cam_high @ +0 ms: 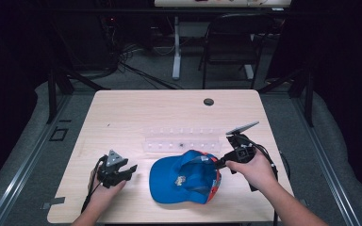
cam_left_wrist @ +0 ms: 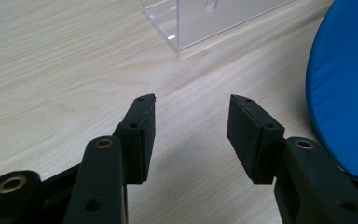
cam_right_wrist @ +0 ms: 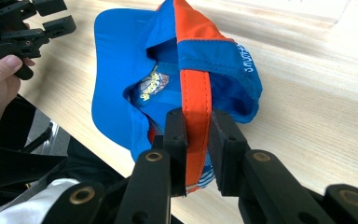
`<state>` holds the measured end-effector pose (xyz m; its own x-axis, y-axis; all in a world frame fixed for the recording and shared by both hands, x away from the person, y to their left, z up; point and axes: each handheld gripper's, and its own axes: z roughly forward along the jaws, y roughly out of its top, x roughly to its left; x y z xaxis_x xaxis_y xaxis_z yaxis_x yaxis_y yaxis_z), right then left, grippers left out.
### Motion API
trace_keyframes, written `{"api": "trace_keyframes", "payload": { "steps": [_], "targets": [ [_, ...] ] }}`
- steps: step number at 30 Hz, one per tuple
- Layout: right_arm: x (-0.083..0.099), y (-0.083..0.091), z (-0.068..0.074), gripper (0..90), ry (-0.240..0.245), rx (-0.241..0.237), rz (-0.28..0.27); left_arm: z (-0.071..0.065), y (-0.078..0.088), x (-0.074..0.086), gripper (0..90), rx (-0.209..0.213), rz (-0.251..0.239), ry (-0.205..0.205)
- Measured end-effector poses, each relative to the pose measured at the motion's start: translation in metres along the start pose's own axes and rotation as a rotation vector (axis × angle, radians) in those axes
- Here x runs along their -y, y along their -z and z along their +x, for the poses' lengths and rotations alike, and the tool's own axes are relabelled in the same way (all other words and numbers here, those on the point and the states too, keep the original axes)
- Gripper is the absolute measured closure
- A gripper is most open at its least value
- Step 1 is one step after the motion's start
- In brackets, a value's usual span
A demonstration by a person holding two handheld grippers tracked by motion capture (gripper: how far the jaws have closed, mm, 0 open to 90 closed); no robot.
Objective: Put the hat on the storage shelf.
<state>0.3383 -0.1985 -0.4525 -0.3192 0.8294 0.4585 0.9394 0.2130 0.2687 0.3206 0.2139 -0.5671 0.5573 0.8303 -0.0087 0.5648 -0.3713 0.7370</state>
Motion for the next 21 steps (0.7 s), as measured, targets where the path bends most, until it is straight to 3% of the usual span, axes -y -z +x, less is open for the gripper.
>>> {"api": "trace_keyframes", "payload": {
  "steps": [13, 14, 21],
  "targets": [
    [-0.010, 0.015, 0.006, 78.2, -0.016, -0.007, 0.044, 0.000, 0.000, 0.000, 52.5, 0.002, 0.003, -0.005],
    [-0.010, 0.016, 0.007, 78.2, -0.033, 0.000, 0.026, 0.000, 0.000, 0.000, 52.5, 0.001, 0.002, -0.005],
    [-0.015, 0.031, 0.013, 78.2, -0.021, 0.038, 0.048, -0.001, 0.000, 0.000, 52.5, 0.000, 0.001, -0.005]
  ]
}}
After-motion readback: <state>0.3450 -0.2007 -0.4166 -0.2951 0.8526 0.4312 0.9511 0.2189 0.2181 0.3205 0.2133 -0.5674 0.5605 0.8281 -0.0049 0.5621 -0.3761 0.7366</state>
